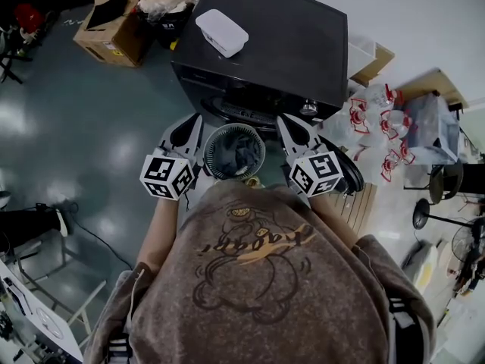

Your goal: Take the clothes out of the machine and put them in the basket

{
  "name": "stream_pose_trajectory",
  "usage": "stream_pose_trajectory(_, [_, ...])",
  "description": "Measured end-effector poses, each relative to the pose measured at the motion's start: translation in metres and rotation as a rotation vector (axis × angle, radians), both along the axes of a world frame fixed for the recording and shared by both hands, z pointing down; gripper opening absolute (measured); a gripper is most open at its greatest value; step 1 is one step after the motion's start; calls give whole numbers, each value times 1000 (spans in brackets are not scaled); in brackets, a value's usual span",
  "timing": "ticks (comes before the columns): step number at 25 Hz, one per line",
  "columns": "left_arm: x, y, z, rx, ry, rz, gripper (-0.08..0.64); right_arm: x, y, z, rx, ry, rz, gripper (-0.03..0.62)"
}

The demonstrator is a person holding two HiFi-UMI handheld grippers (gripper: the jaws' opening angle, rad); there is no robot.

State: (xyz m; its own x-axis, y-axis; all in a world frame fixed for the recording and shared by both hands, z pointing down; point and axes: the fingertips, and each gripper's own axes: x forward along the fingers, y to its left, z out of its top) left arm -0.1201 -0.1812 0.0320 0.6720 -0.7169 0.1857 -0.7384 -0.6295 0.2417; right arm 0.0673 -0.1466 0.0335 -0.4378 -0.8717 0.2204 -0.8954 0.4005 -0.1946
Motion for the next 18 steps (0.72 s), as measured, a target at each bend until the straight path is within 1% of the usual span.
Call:
stream_pose_trajectory(5, [4,1,-4,1,2,4,5,4,1,-1,3,-1,6,-5])
stream_pose_trajectory(9, [3,1,-5,0,8,-15,5,8,0,-1,7,-12,14,-5])
stream_pose_trajectory(18, [8,5,-6,-2,3,-11,5,-2,-2,-3,21,-4,-31,-6])
